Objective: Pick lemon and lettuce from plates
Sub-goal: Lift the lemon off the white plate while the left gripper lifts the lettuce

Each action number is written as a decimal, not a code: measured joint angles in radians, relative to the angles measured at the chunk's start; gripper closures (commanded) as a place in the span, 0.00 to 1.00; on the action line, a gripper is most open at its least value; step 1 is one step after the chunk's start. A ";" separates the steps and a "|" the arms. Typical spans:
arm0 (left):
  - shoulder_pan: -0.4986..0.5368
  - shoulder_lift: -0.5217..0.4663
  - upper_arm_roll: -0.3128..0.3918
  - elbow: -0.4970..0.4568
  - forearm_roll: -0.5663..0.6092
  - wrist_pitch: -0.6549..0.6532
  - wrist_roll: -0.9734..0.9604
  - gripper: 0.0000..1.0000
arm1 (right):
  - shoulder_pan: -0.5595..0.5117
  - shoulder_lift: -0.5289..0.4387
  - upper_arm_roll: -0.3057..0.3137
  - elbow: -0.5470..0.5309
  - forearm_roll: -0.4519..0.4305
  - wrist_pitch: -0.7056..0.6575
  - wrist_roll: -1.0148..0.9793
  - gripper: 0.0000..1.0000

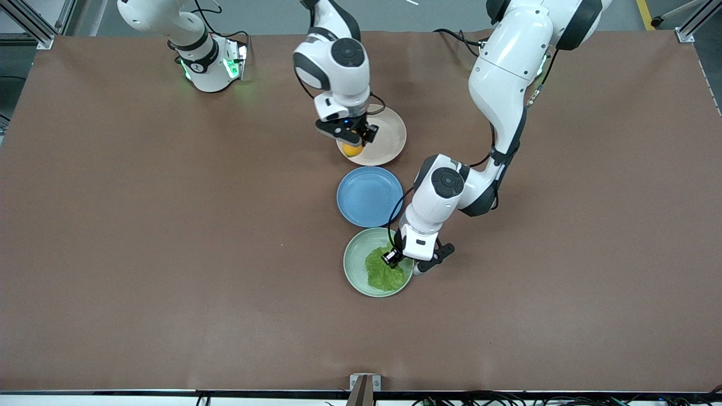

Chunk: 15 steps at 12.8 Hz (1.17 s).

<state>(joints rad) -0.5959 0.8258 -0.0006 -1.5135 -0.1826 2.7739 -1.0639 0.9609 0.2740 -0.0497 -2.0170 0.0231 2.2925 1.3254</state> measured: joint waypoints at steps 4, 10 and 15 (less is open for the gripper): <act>0.022 -0.129 0.008 -0.056 0.000 -0.005 -0.007 0.99 | -0.304 -0.107 -0.008 -0.022 -0.003 -0.110 -0.484 1.00; 0.245 -0.381 -0.030 -0.408 0.000 -0.024 0.206 0.99 | -0.747 -0.063 -0.010 -0.053 0.016 -0.082 -1.200 1.00; 0.424 -0.416 -0.118 -0.634 0.000 -0.009 0.448 0.99 | -0.844 0.024 -0.005 -0.113 0.075 0.057 -1.414 1.00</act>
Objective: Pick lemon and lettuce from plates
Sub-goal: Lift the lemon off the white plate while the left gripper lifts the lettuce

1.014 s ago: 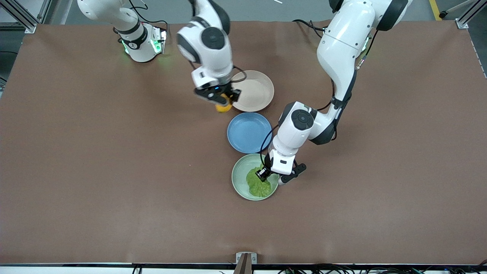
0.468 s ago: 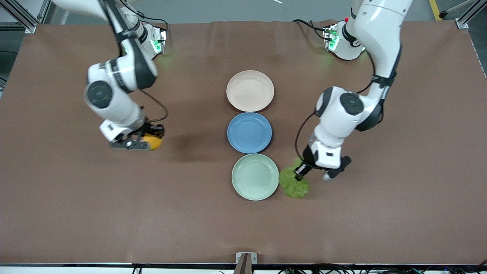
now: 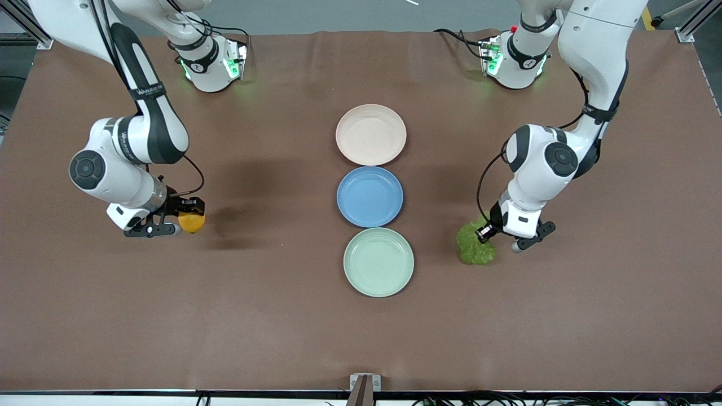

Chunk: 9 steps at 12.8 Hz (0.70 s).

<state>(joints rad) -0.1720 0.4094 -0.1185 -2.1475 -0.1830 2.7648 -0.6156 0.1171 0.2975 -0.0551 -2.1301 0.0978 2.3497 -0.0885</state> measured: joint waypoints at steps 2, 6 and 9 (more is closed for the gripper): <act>0.071 -0.005 -0.038 -0.051 0.000 0.002 0.077 0.99 | -0.013 0.049 0.001 -0.006 0.000 0.070 -0.051 1.00; 0.149 -0.010 -0.048 -0.098 0.000 0.003 0.259 0.97 | -0.022 0.113 0.003 -0.006 0.000 0.107 -0.097 0.96; 0.181 -0.013 -0.049 -0.119 0.000 0.003 0.356 0.70 | -0.023 0.116 0.003 -0.004 0.000 0.105 -0.101 0.00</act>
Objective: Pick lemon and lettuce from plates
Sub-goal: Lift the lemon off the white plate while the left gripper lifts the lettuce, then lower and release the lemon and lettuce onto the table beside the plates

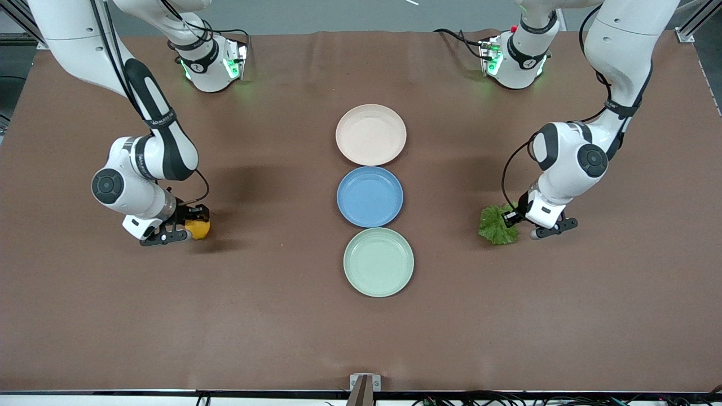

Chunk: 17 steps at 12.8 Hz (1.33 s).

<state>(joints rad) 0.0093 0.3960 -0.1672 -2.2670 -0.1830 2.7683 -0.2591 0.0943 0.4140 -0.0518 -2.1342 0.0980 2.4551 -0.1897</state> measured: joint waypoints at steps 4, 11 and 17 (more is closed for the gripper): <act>0.001 -0.016 -0.002 0.000 0.000 0.002 0.018 0.00 | 0.000 0.004 0.001 0.007 0.000 -0.014 -0.001 0.00; 0.025 -0.198 0.000 0.173 0.039 -0.372 0.037 0.00 | -0.017 -0.070 -0.032 0.411 -0.001 -0.626 -0.001 0.00; 0.150 -0.406 0.006 0.380 0.047 -0.903 0.212 0.00 | -0.024 -0.075 -0.056 0.723 -0.090 -0.930 -0.004 0.00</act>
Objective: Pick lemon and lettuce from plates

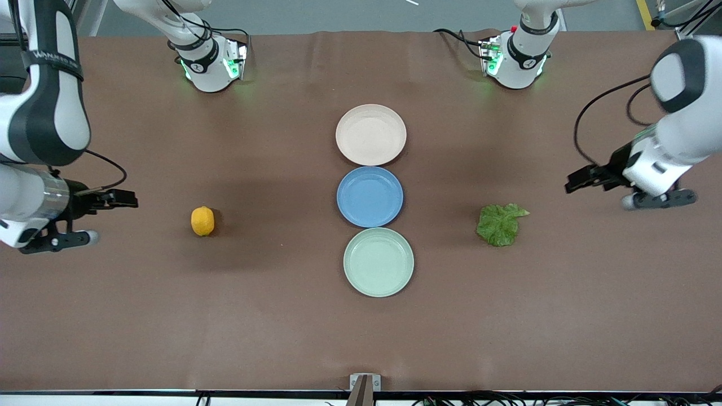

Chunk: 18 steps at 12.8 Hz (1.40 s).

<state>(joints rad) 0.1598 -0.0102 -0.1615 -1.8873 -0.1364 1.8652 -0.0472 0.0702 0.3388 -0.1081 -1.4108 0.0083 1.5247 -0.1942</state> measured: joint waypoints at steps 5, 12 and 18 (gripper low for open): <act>0.023 -0.051 0.000 0.207 0.001 -0.221 0.015 0.00 | -0.023 0.011 -0.004 0.089 -0.004 -0.016 0.004 0.00; -0.078 -0.048 0.074 0.319 0.055 -0.283 0.015 0.00 | -0.021 -0.026 0.007 0.071 0.009 -0.054 0.095 0.00; -0.210 -0.044 0.216 0.320 0.057 -0.283 0.015 0.00 | -0.022 -0.316 0.006 -0.307 0.009 0.098 0.095 0.00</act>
<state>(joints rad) -0.0507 -0.0541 0.0545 -1.5678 -0.0795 1.5821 -0.0326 0.0485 0.0225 -0.1020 -1.7176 0.0177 1.6228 -0.0995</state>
